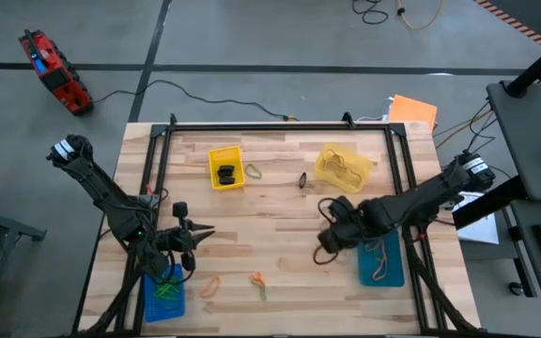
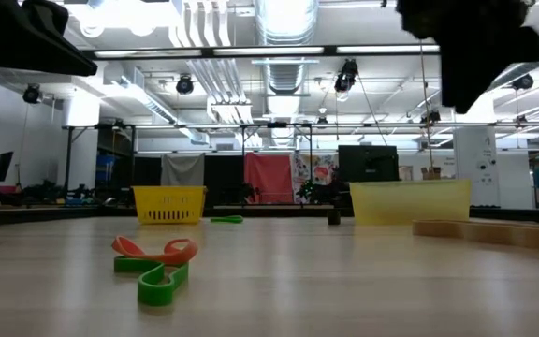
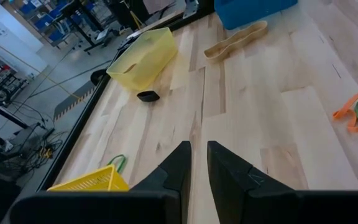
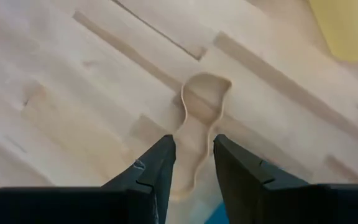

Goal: Sort rubber bands into baskets
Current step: Put the brown rubber band into the right yellow bin

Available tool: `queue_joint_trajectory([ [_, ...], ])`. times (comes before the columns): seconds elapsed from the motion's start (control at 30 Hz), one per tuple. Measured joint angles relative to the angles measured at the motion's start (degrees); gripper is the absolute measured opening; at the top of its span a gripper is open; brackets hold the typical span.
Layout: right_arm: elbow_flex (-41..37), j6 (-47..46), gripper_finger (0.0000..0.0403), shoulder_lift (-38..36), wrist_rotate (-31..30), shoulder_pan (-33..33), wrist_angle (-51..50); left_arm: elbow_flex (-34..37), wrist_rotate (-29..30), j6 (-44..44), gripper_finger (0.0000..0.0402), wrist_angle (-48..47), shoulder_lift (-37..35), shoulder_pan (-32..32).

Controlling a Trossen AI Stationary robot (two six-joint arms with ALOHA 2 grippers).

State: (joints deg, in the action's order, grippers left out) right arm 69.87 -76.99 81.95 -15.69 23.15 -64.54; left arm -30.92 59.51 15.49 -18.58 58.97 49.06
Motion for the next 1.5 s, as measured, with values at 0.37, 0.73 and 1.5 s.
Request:
queue_joint_trajectory([
  [0.37, 0.0, 11.4, 0.0137, 7.3, 4.0, -6.8, 5.9, 0.0, 0.0, 0.0, 0.0037, 0.2, 0.7, 0.0],
  [0.73, 0.0, 16.8, 0.0148, 16.7, 11.7, -8.9, 9.4, 0.0, 0.0, 0.0, 0.0037, 0.2, 0.7, 0.0],
  [1.5, 0.2, 26.0, 0.0013, 24.5, 14.7, -12.3, 13.0, 0.0, 0.0, 0.0, 0.0037, 0.2, 0.7, -0.1],
])
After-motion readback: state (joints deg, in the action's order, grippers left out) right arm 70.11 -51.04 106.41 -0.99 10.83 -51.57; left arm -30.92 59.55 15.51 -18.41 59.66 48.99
